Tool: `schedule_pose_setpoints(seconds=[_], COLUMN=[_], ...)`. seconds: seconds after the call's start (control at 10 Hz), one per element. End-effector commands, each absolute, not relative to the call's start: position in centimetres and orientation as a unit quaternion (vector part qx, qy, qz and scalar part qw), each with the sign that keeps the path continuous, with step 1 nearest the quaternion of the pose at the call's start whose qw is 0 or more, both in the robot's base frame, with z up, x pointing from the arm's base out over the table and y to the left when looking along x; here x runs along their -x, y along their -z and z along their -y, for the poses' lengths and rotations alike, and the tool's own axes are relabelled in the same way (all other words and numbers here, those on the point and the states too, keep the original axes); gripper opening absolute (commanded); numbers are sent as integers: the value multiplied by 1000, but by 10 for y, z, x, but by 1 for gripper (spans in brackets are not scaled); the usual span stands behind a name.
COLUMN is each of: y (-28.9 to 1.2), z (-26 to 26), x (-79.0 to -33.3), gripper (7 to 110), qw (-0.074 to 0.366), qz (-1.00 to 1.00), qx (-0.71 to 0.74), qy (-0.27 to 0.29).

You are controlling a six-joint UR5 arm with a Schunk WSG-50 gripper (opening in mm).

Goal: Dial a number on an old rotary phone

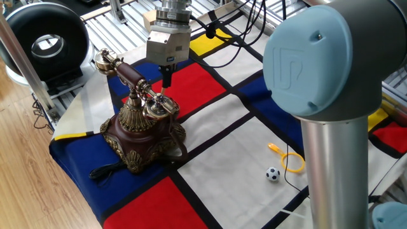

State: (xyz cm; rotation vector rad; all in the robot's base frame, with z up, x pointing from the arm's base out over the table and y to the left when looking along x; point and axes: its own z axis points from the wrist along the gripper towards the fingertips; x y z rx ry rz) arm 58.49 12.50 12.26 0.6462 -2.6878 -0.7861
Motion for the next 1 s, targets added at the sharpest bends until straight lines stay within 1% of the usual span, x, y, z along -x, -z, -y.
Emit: schedule_pose_setpoints(seconds=[0.0, 0.3, 0.9], y=[-129, -127, -127], z=[-125, -124, -128], x=[-584, -583, -586], gripper=[7, 7, 7], qw=[138, 141, 137], qz=[924, 927, 926], qx=[-221, -216, -214], qy=[280, 273, 280])
